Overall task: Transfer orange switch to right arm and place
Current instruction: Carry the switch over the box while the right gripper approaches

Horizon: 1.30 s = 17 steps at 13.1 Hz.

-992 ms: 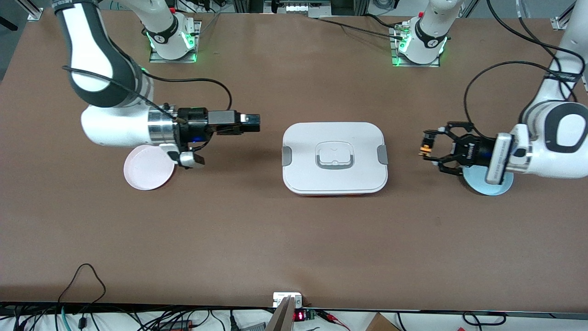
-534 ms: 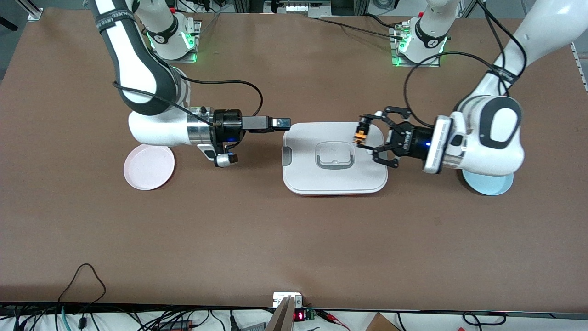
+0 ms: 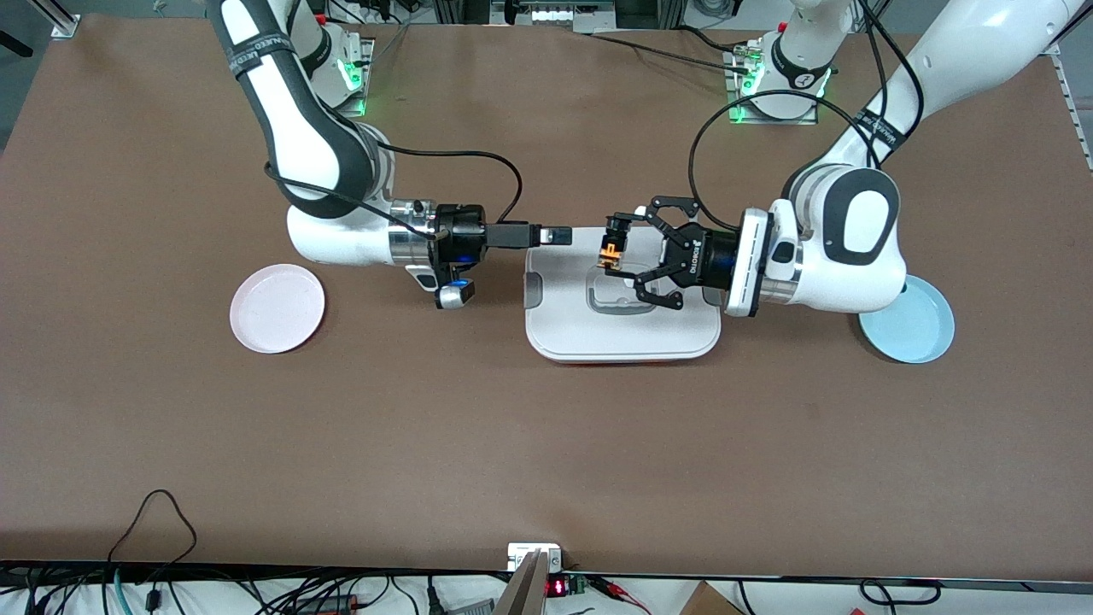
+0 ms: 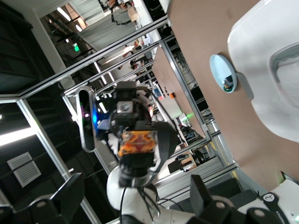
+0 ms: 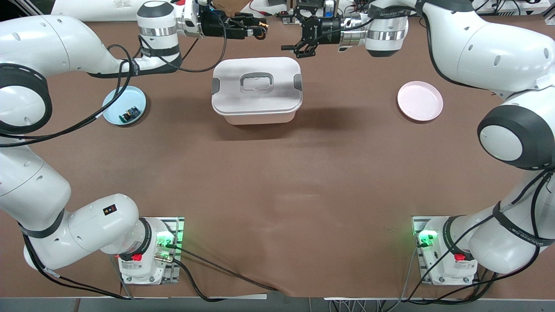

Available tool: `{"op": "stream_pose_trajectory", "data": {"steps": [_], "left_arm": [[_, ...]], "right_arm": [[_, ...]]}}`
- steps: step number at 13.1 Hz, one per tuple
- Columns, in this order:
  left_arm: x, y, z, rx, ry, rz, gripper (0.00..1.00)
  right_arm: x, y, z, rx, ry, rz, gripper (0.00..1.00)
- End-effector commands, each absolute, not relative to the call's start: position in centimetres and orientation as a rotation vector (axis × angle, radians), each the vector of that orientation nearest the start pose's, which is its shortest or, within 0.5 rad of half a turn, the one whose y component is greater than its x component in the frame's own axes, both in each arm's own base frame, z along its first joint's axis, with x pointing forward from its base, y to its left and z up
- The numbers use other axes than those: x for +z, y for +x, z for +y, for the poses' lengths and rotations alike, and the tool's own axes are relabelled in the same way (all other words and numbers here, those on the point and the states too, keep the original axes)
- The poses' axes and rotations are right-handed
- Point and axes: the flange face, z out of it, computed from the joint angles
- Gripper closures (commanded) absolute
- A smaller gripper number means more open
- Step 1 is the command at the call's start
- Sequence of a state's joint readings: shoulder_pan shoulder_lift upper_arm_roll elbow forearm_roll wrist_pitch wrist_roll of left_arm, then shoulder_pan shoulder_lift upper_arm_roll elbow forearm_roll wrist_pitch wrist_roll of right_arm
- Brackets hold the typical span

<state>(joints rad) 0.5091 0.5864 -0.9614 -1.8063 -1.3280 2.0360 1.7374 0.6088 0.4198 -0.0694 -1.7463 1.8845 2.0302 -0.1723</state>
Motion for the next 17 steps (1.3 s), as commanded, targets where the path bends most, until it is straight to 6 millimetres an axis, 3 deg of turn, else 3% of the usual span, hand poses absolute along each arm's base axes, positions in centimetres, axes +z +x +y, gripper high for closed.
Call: {"op": "stream_pose_trajectory", "data": {"steps": [1,6,12,17], "left_arm": [[39.0,59.8,-26.7,0.843,1.307,-0.938,0.54],[39.0,59.7,-26.7,0.843,1.305,-0.931,0.54],[39.1,59.8,-26.7,0.843,1.308,-0.925,0.54],[39.1,59.7,-26.7,0.835,1.309,-0.920,0.54]], "right_arm": [[37.6,55.4,41.2,0.373,-1.576,0.444,0.00],[37.6,56.1,41.6,0.387,-1.506,0.554,0.00],[37.8,55.8,43.8,0.387,-1.500,0.547,0.00],[37.5,56.0,44.4,0.389,-1.500,0.543,0.01]]}}
